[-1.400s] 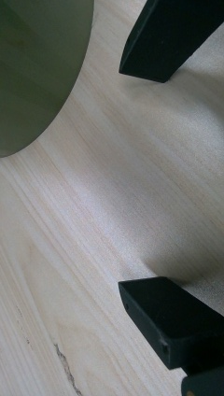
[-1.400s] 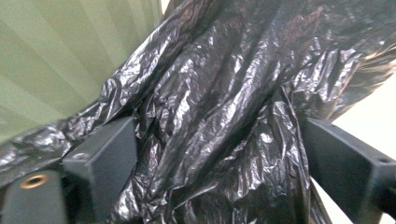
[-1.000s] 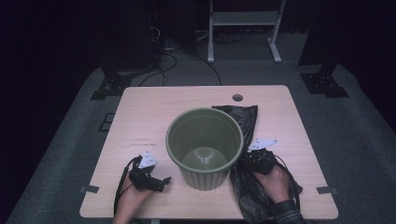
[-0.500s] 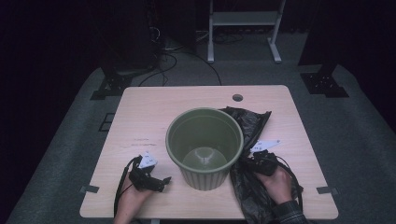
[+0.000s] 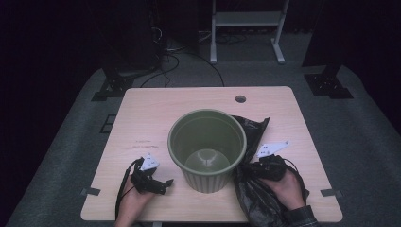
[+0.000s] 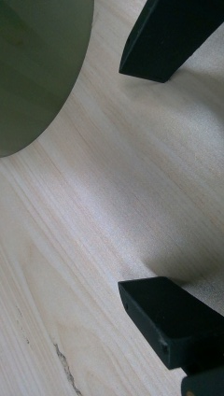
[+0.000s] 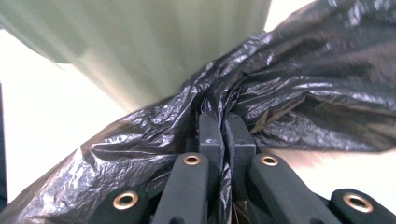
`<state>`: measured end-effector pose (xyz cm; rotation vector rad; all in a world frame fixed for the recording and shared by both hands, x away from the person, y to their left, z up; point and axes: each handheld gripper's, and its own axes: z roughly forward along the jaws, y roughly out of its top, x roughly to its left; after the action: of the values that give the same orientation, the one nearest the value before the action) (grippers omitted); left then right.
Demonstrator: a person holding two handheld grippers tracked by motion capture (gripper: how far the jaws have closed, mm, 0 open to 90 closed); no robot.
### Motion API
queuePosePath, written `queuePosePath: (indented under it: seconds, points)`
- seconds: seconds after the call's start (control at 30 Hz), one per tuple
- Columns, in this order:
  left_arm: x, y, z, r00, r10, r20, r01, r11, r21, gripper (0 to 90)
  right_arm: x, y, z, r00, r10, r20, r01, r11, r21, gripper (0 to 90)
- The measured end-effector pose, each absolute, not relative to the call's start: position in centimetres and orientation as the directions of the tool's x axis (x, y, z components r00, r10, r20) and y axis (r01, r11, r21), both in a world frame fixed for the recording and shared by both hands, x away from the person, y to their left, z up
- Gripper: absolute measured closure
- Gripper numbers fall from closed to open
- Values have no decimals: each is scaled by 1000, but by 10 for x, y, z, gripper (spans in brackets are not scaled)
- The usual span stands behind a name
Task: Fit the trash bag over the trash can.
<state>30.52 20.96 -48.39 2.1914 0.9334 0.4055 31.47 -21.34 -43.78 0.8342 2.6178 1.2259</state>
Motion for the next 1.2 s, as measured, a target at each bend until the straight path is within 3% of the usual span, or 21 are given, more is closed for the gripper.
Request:
queuePosePath:
  seconds: [0.67, 1.2]
  points:
    - [305, 209, -484, 690, 724, 10, 502, -488, 714, 0, 291, -222, -372, -937, 338, 92, 251, 465, 849, 876]
    - [306, 209, -484, 690, 724, 11, 500, -487, 716, 0, 279, -236, -333, -974, 199, 105, 177, 390, 904, 873]
